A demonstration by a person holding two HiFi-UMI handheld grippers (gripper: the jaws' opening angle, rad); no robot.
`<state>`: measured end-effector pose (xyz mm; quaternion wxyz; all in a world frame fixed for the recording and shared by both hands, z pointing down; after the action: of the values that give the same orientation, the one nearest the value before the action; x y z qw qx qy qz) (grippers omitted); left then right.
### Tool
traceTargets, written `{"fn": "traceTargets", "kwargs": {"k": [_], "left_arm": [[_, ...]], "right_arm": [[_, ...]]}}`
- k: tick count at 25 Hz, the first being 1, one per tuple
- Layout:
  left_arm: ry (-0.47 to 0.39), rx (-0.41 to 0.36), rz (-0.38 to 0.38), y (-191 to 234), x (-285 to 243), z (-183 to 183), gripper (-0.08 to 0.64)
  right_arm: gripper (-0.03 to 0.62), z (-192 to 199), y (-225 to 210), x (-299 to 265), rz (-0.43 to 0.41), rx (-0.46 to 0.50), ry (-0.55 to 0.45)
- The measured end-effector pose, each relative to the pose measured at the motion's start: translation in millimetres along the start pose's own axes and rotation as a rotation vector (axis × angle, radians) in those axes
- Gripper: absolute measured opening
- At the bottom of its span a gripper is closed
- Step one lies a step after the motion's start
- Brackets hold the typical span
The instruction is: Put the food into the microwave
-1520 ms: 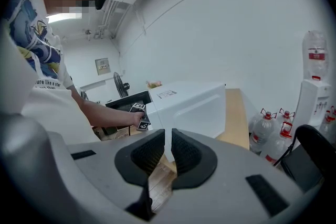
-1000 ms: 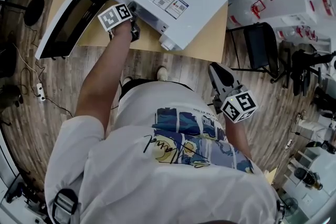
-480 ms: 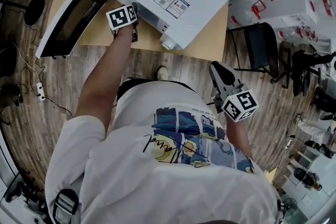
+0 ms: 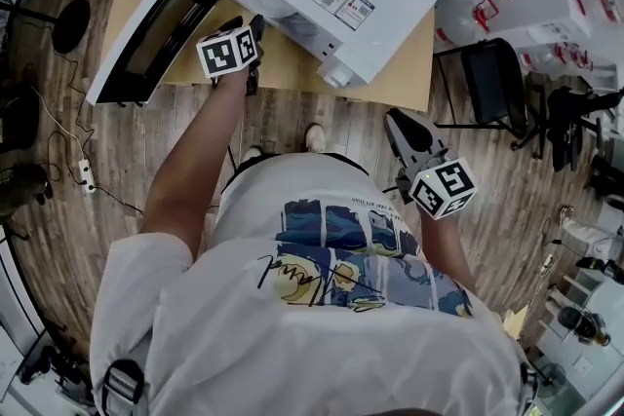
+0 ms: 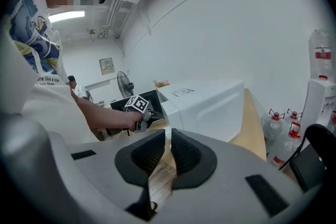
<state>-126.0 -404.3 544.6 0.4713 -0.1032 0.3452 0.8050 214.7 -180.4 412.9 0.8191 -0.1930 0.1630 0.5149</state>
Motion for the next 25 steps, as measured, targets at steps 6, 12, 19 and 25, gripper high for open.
{"fn": "traceTargets", "kwargs": {"k": [6, 12, 19, 25], "left_arm": [[0.036, -0.051, 0.137, -4, 39, 10, 0.176], [0.057, -0.057, 0.289, -5, 80, 26, 0.1], [0.105, -0.145, 0.474, -15, 133, 44, 0.008], [0.165, -0.191, 0.61, -19, 181, 58, 0.008]], "right_arm": [[0.029, 3, 39, -6, -0.001, 0.014, -0.009], [0.024, 5, 75, -8, 0.013, 0.026, -0.013], [0.021, 18, 117, -2, 0.043, 0.013, -0.018], [0.02, 27, 155, 5, 0.071, -0.005, -0.025]]}}
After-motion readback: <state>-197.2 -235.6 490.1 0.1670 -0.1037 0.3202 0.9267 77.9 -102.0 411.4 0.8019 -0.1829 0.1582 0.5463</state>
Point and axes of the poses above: the fingertips, and each gripper's own axes: x backward along the fingers, y to its left, z out of its underside, the point moved 9 cm from there along x, backward along the fingers, and after that the axes turned 11 degrees about z, right-handed, at the moved point
